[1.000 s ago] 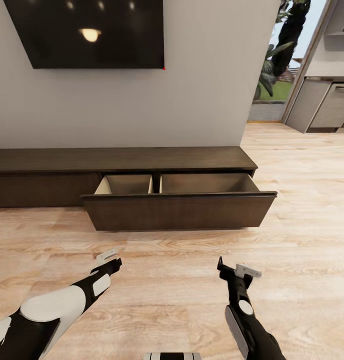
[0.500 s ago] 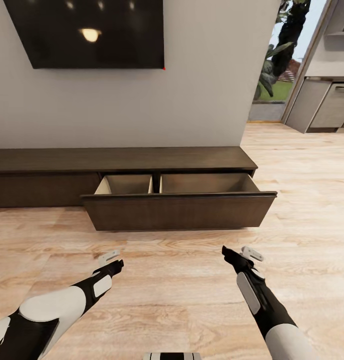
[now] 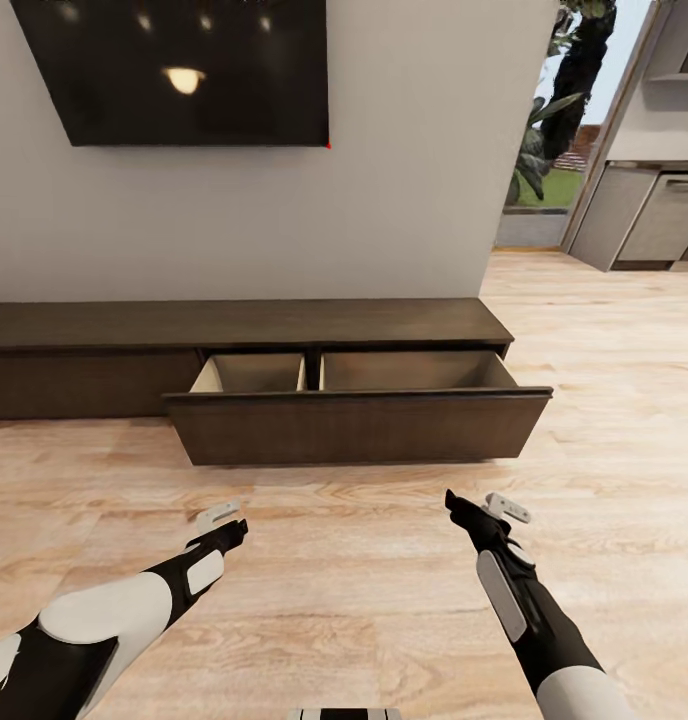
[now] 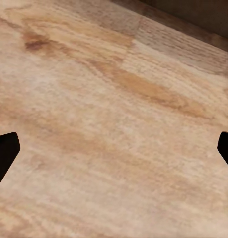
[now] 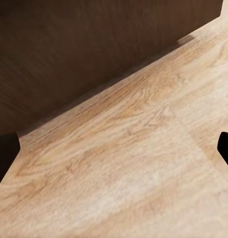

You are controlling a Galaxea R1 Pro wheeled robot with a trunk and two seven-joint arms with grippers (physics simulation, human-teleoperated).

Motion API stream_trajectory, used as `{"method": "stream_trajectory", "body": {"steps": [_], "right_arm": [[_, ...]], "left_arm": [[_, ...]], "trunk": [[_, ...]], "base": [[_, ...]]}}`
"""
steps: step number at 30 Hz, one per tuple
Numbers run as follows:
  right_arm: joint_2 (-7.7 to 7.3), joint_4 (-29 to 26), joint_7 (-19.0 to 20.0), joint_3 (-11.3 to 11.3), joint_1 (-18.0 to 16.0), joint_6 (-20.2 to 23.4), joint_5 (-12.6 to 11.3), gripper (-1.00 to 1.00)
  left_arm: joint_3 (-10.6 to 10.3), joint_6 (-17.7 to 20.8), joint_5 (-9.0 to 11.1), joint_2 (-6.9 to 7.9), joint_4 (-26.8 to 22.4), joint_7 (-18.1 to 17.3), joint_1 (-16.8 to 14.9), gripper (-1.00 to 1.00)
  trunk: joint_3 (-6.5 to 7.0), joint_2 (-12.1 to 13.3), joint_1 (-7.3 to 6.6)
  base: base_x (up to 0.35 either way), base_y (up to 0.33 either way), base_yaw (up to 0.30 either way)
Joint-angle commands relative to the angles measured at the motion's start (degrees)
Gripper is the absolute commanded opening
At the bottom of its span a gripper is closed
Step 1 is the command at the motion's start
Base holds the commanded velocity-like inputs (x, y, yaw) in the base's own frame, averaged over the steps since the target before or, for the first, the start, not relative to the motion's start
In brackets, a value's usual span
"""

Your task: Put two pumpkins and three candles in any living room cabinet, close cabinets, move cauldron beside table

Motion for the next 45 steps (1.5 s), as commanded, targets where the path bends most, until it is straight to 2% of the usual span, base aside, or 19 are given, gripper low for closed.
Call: {"method": "stream_trajectory", "body": {"steps": [1, 16, 18, 24, 29, 31, 34, 45], "right_arm": [[0.01, -0.19, -0.18, -0.05, 0.14, 0.27, -0.39, 1.00], [-0.21, -0.40, -0.12, 0.01, 0.48, 0.17, -0.10, 1.00], [-0.21, -0.40, -0.10, 0.01, 0.50, 0.11, 0.45, 1.00], [0.00, -0.40, -0.09, 0.09, 1.17, -2.07, 4.28, 1.00], [0.04, -0.40, -0.09, 0.59, 1.28, -2.40, 4.68, 1.00], [0.05, -0.40, -0.09, 1.96, 1.28, -2.70, 4.79, 1.00], [0.03, -0.37, -0.09, 2.60, 1.30, -3.12, 5.05, 1.00], [-0.19, -0.33, -0.15, 3.01, 1.29, -3.31, 5.70, 1.00]], "left_arm": [[-0.49, -0.40, 0.32, 0.08, -0.32, 0.44, -0.07, 1.00], [-0.52, -0.46, 0.32, 0.07, -0.32, 0.36, -0.07, 1.00], [-0.52, -0.47, 0.32, 0.04, -0.36, 0.36, -0.07, 1.00], [-0.58, -1.95, 0.32, -0.04, -0.62, 0.28, -0.07, 1.00], [-0.60, -2.12, 0.32, -0.09, -0.66, 0.27, -0.07, 1.00], [-0.60, -2.15, 0.32, -0.10, -0.67, 0.27, -0.07, 1.00], [-0.60, -2.16, 0.32, -0.11, -0.67, 0.27, -0.07, 1.00], [-0.61, -2.22, 0.32, -0.18, -0.75, 0.29, -0.07, 1.00]], "trunk": [[0.04, -0.02, -0.01], [1.41, -0.02, -0.01], [1.59, -0.02, -0.01], [2.14, -0.02, -0.01], [2.59, -0.02, -0.01], [2.78, -0.02, -0.01], [3.05, -0.02, -0.01], [4.05, -0.02, -0.01]], "base": [[0.000, 0.000, 0.000], [0.000, 0.000, 0.000], [0.000, 0.000, 0.000], [0.000, 0.000, 0.000], [0.000, 0.000, 0.000], [0.000, 0.000, 0.000], [0.000, 0.000, 0.000], [0.000, -0.048, 0.000]]}}
